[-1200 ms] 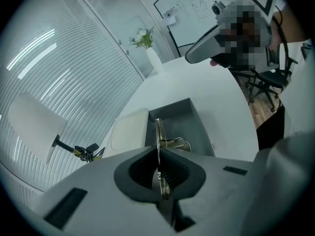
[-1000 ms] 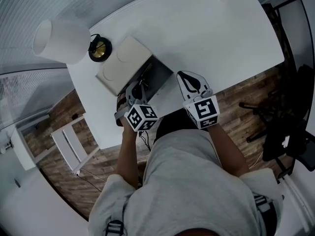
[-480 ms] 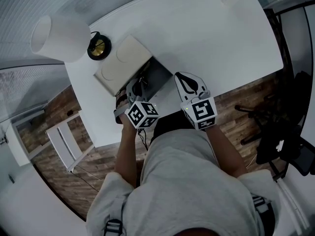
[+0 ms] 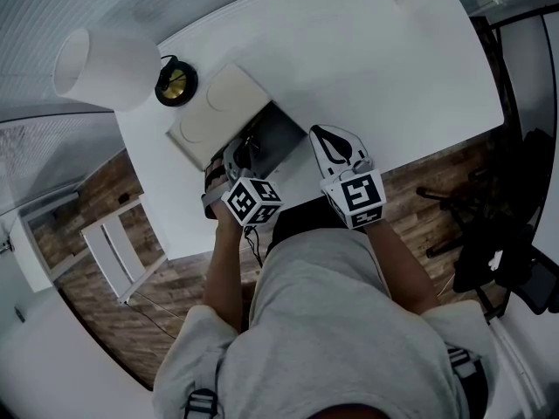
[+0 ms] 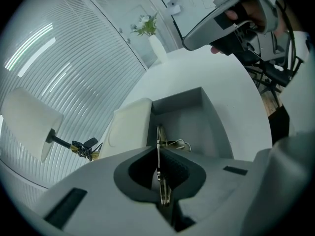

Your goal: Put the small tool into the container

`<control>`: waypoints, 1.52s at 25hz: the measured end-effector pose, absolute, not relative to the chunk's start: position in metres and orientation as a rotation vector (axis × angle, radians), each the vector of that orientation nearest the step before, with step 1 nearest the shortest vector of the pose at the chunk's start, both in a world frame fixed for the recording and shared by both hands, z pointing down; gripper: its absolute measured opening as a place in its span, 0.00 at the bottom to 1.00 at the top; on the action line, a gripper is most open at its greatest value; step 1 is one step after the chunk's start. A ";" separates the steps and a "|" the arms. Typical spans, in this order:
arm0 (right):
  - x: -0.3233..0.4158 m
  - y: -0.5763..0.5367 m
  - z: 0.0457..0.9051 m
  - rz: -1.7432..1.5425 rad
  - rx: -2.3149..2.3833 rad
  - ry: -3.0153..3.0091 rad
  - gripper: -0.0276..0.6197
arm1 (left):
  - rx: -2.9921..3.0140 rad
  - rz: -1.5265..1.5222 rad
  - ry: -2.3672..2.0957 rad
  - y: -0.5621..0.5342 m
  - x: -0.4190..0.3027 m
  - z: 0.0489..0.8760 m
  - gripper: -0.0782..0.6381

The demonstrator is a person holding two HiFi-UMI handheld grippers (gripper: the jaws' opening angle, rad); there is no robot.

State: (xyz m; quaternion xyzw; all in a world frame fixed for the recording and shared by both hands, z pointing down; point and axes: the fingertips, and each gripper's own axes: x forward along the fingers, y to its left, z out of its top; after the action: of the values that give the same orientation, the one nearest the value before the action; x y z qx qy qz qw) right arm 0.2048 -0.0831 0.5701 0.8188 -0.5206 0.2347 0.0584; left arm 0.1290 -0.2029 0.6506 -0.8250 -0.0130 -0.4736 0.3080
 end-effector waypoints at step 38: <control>0.164 -0.068 0.565 0.735 2.459 -1.527 0.08 | -2.282 -1.316 -0.209 -0.168 0.117 0.664 0.25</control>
State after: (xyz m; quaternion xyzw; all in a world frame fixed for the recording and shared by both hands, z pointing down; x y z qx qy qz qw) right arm 0.1642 -0.0675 0.5647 0.8209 -0.5098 0.2452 0.0775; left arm 0.1174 -0.1677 0.6644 -0.8369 -0.0766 -0.4824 0.2469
